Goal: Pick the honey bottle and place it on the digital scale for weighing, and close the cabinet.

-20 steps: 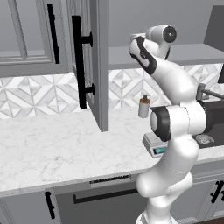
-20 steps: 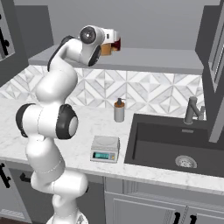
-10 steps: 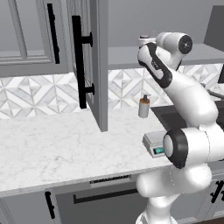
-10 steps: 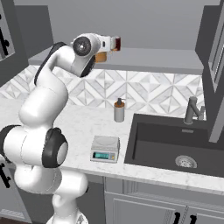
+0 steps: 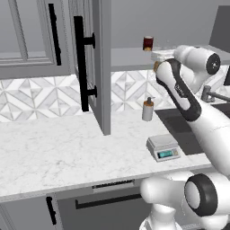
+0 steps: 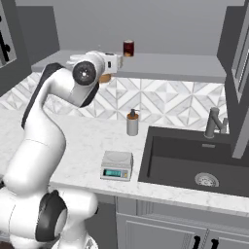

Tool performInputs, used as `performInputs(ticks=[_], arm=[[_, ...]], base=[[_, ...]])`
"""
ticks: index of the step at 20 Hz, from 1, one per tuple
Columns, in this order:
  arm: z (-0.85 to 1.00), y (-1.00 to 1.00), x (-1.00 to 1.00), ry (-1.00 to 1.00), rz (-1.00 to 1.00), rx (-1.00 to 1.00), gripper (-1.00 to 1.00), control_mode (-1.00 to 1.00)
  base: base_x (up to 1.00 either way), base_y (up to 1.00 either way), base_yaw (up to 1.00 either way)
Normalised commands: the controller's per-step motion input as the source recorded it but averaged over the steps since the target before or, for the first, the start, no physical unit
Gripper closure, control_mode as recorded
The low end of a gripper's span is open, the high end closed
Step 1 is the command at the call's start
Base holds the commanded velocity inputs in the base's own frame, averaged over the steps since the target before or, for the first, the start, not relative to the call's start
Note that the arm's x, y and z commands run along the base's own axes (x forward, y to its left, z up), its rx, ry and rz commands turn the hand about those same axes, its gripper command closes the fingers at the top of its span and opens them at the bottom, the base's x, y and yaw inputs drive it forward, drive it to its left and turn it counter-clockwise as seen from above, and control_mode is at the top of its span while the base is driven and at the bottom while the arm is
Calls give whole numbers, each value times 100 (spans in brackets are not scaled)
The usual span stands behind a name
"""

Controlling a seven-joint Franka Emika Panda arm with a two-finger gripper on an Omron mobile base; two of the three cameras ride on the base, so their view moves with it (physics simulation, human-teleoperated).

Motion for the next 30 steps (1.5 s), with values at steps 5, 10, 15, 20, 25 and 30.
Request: performInputs(ticks=[5,10,15,20,25,30], arm=[[-75,-54,-87,1,47,0,100,-100],[-89,-25,-52,-1,67,0,100,-100],[-73,-25,-3,-1,59,0,100,-100],[-74,-9,25,0,51,-3,100,-100],[-64,-14,57,0,36,-1,100,-100],[-60,-37,30,-5,28,0,100,-100]], base=[[0,0,0],[0,0,0],[0,0,0],[0,0,0],[0,0,0],[0,0,0]])
